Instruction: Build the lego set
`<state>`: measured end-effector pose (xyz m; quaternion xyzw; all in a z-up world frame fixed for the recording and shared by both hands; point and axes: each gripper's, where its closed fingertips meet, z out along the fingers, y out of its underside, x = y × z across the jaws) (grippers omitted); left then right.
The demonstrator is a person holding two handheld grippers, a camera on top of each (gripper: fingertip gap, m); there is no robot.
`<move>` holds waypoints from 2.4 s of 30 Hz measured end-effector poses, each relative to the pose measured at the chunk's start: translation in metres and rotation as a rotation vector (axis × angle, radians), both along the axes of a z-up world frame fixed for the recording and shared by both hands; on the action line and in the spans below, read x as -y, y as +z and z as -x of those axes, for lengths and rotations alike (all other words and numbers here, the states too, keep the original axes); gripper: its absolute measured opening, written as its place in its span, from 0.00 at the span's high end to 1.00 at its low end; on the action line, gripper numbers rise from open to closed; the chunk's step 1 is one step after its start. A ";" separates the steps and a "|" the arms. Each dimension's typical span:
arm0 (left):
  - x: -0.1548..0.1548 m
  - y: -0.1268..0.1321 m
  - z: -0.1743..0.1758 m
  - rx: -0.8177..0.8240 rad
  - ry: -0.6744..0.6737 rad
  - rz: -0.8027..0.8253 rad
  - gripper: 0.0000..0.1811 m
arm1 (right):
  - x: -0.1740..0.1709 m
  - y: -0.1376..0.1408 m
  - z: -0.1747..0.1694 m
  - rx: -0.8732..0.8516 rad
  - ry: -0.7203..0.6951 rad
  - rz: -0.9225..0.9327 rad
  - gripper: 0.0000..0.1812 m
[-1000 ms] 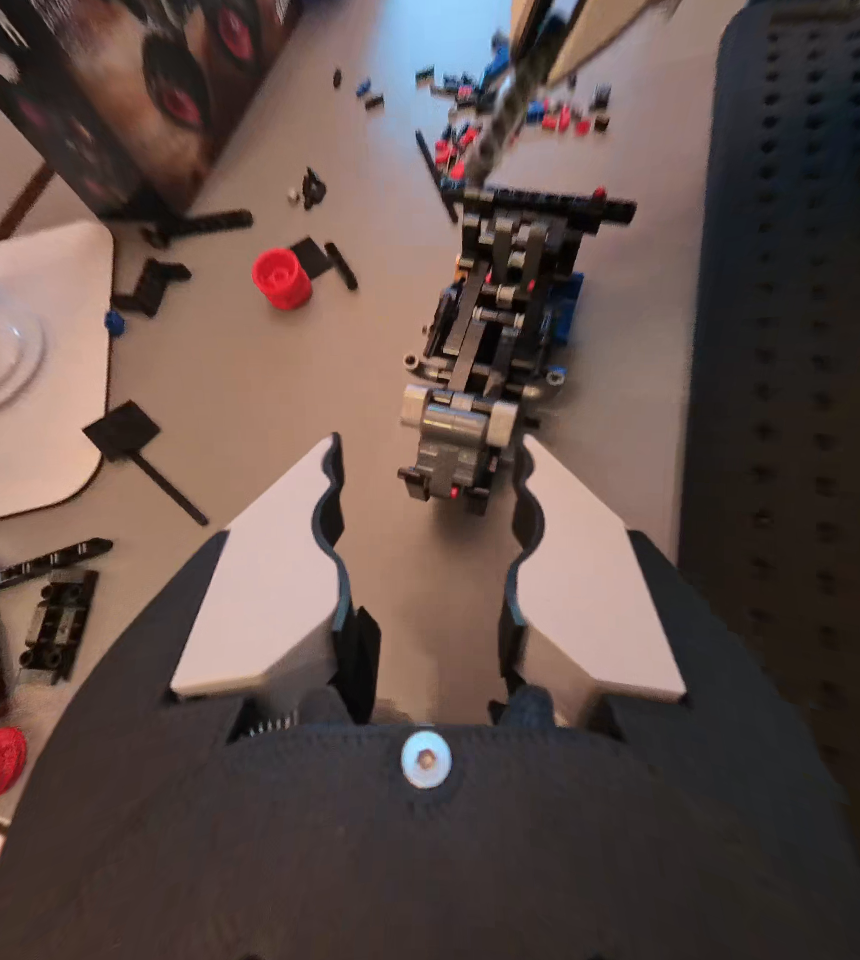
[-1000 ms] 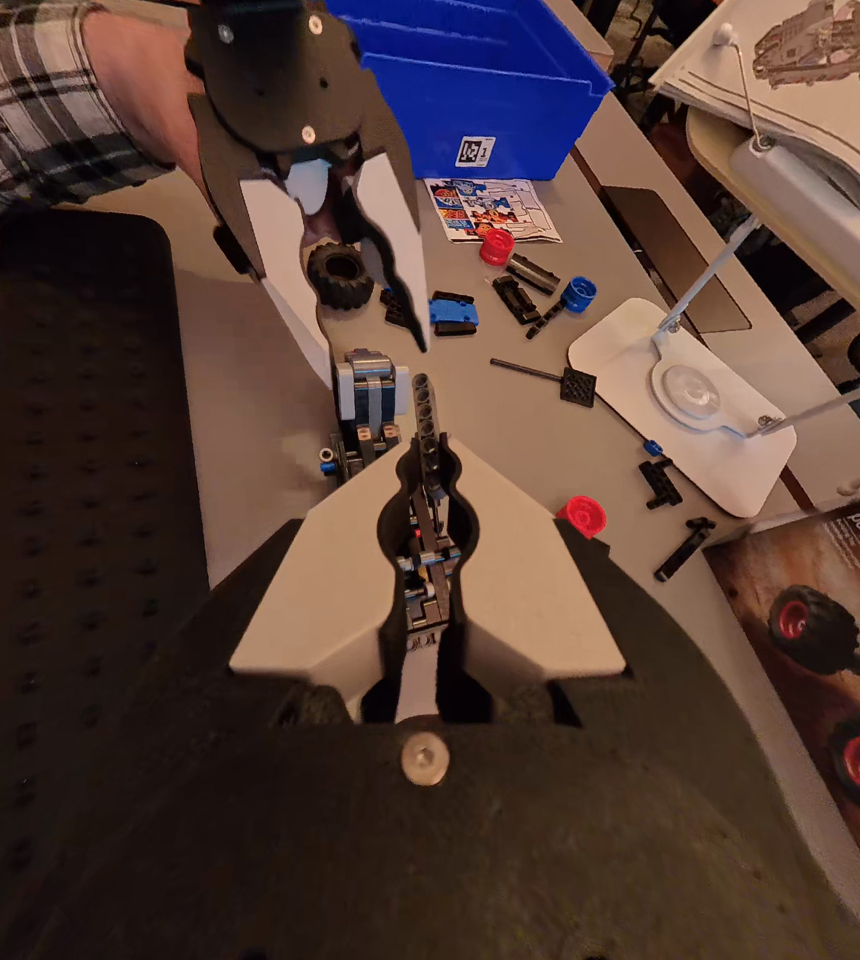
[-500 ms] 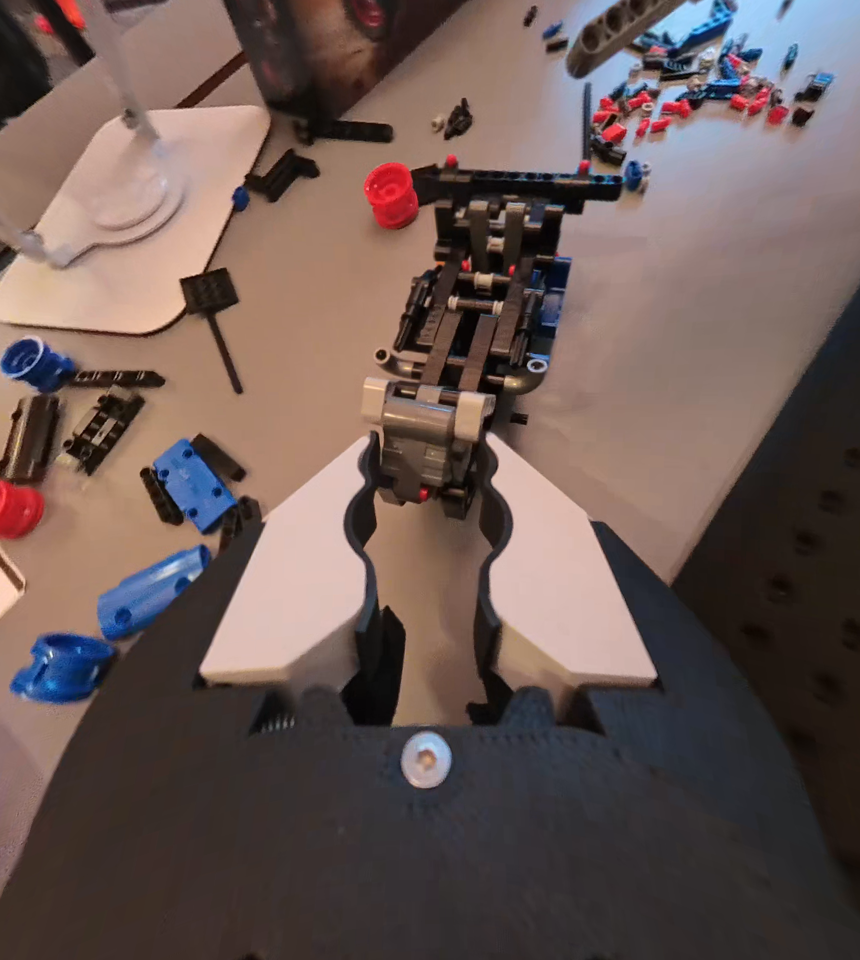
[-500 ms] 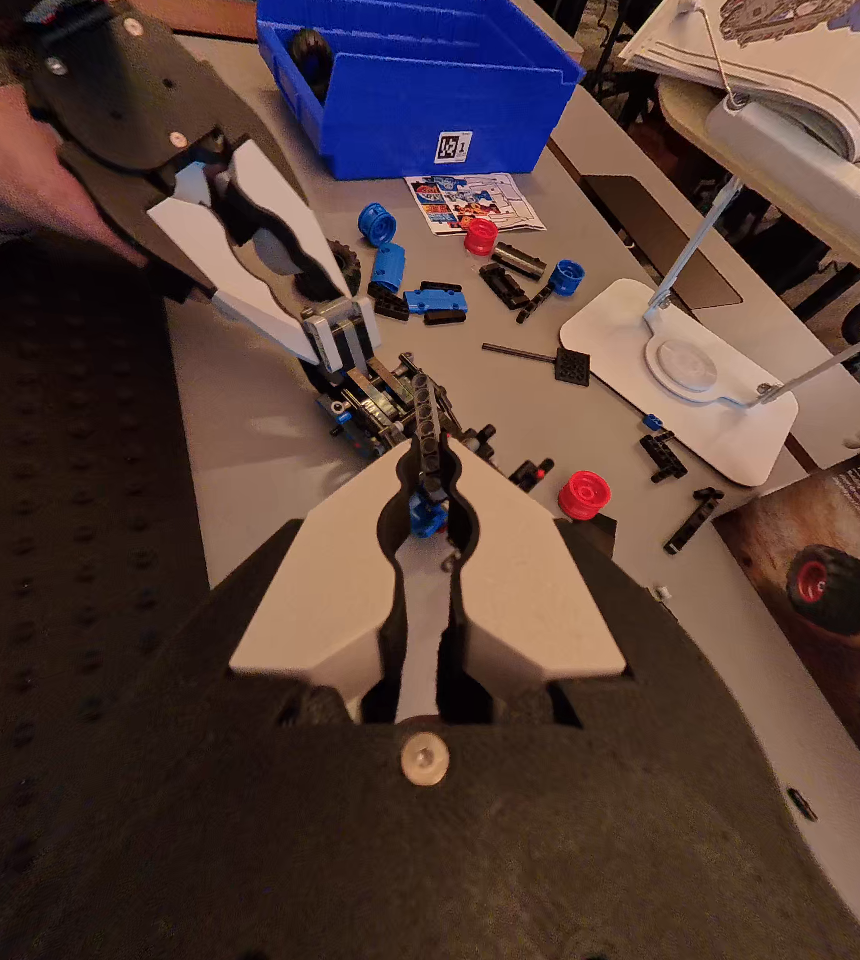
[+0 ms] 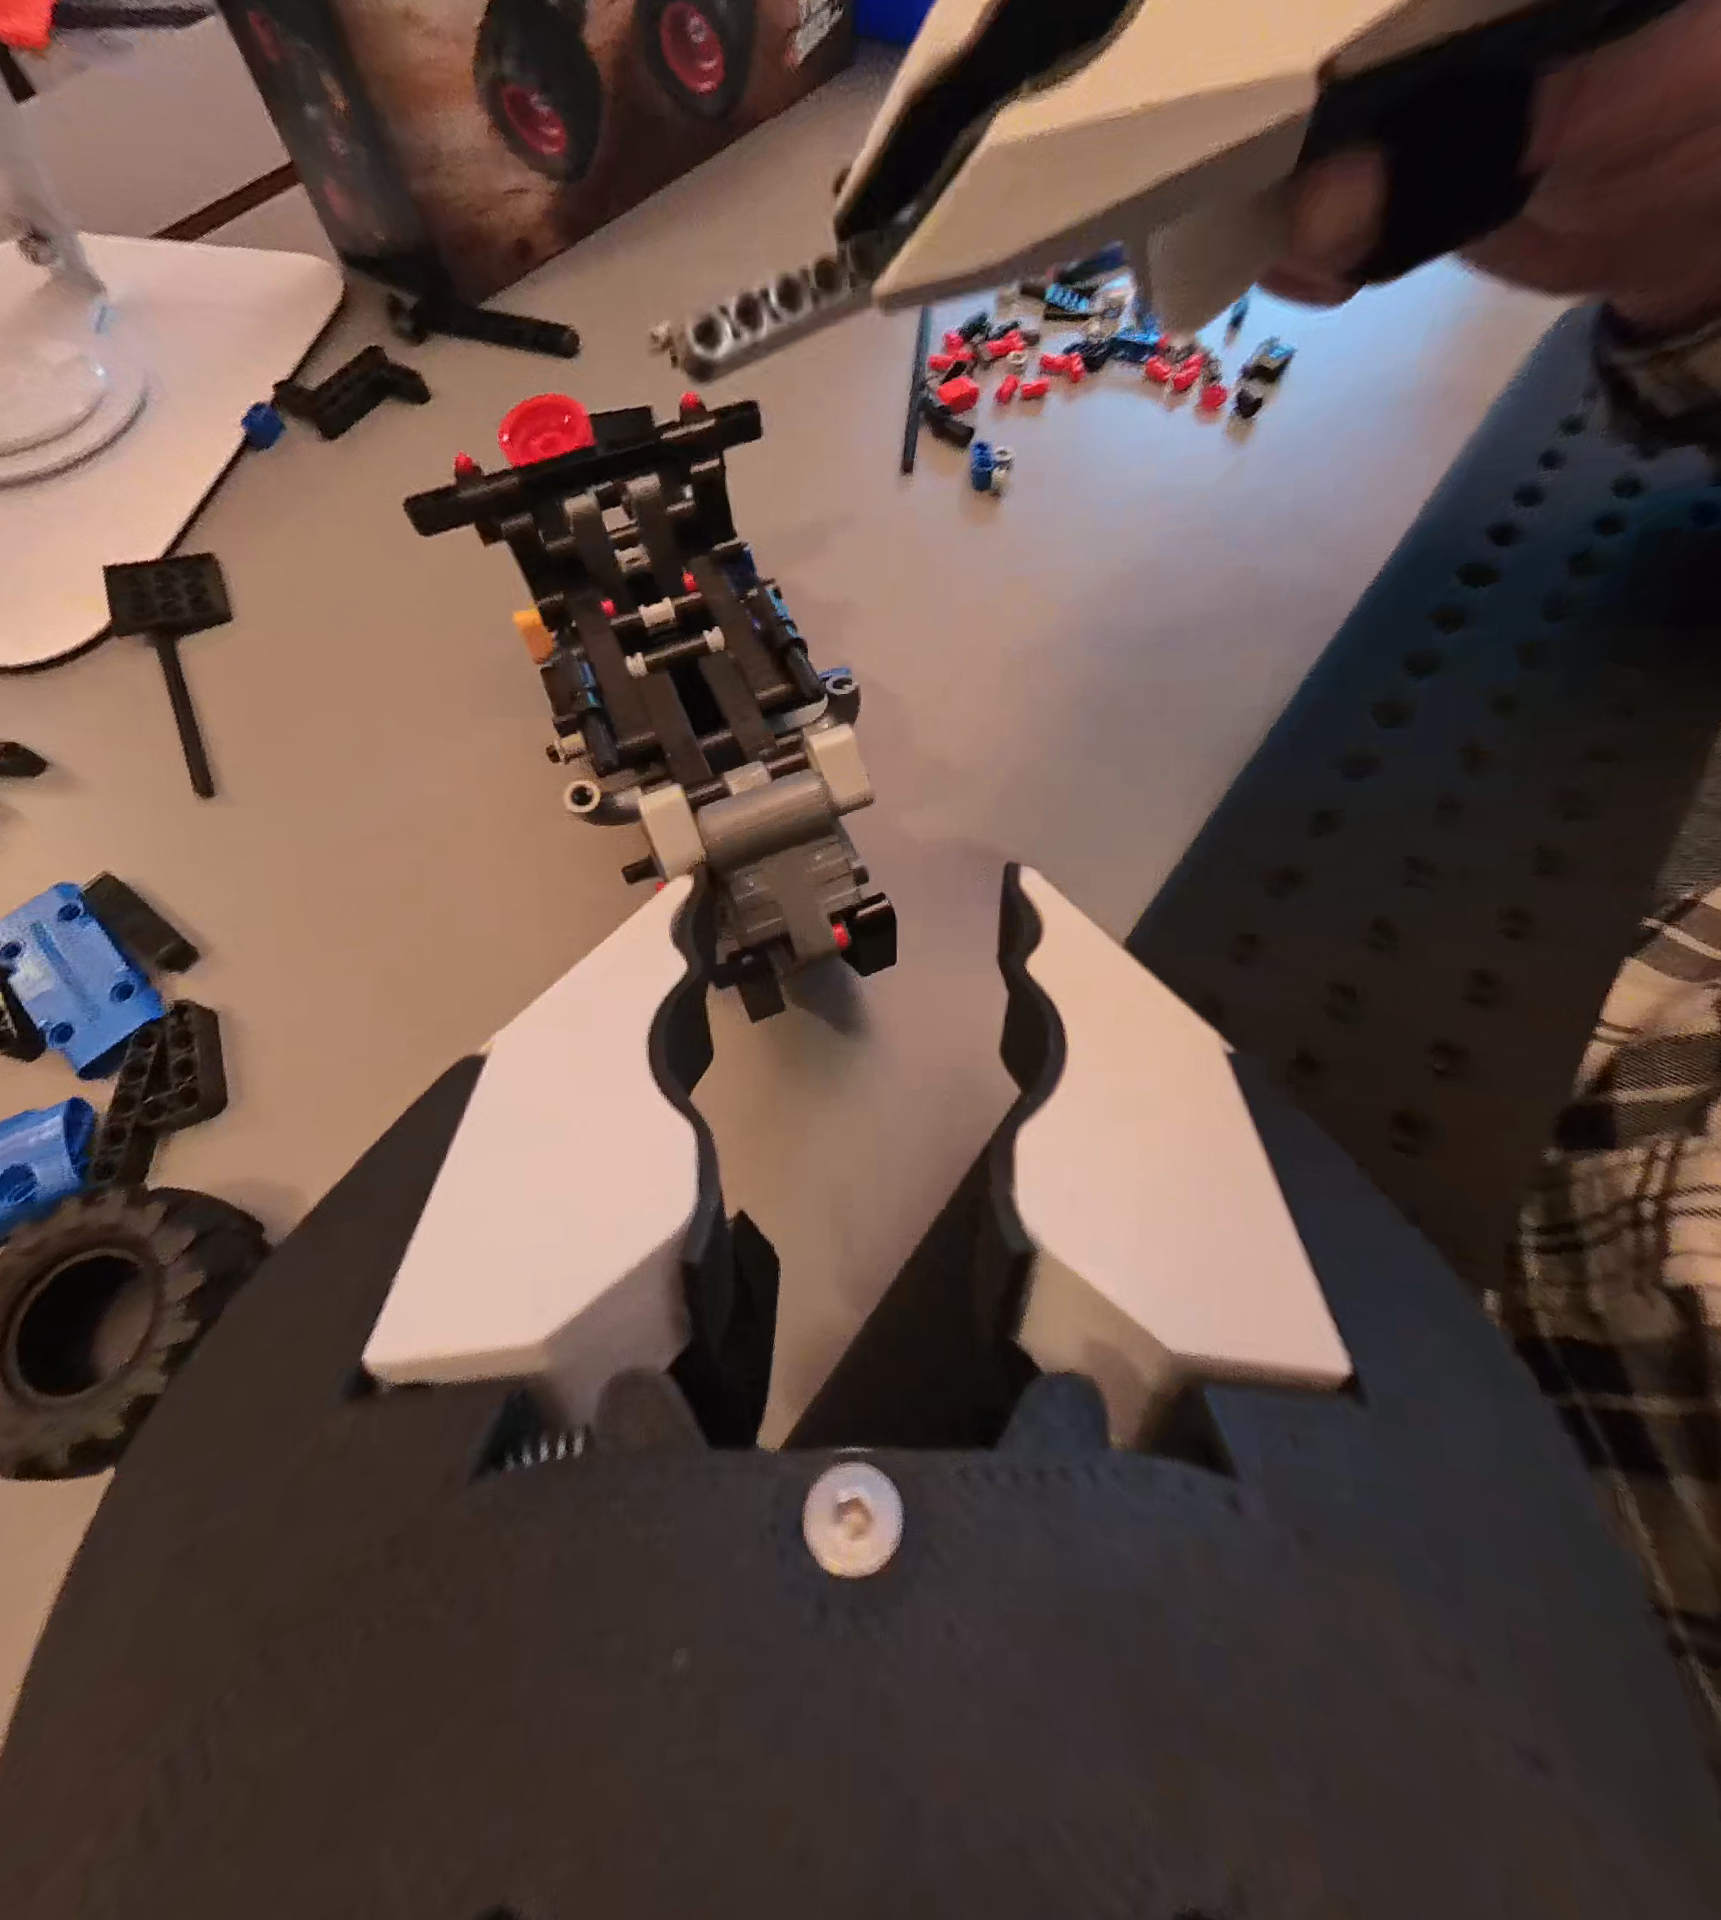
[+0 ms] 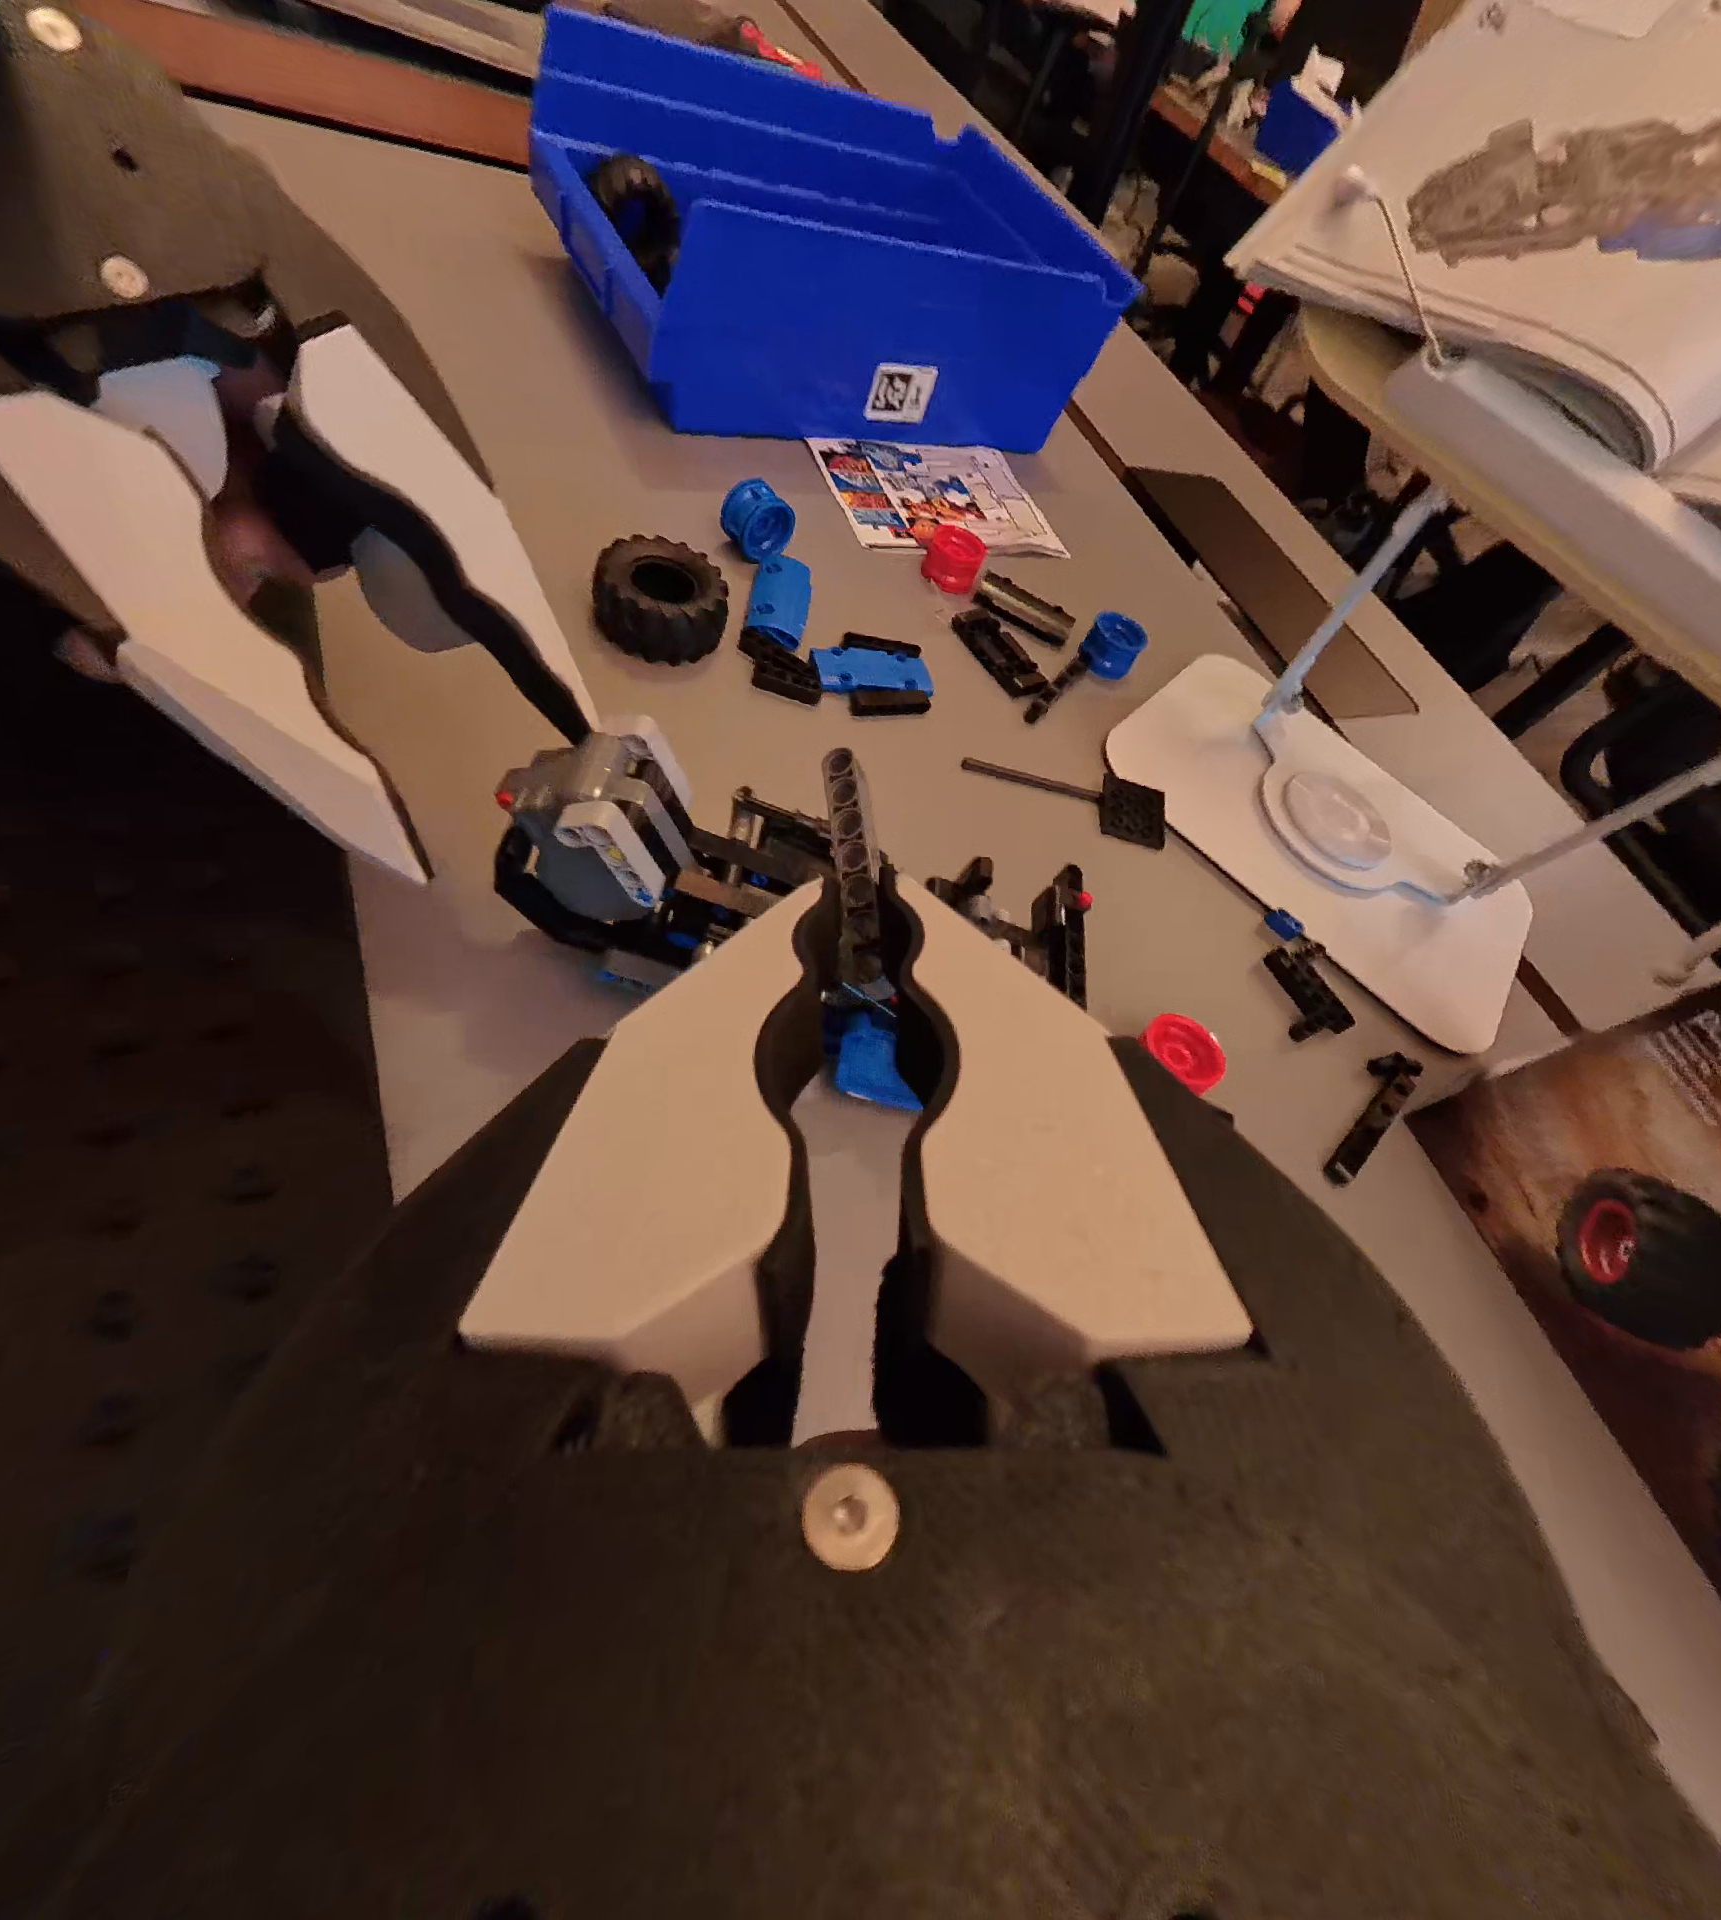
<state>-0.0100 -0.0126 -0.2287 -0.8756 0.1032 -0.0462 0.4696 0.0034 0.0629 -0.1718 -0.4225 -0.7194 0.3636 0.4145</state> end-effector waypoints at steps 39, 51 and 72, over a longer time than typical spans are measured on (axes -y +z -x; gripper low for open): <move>-0.033 0.060 0.025 0.457 -0.393 -0.245 0.96 | 0.040 0.010 0.021 -0.200 0.143 -0.262 0.95; -0.031 0.042 0.034 0.315 -0.443 -0.228 0.97 | 0.043 -0.024 0.022 0.053 0.139 0.061 1.00; -0.026 0.024 0.029 0.392 -0.615 -0.121 0.97 | 0.037 -0.052 0.022 0.223 0.092 0.231 0.95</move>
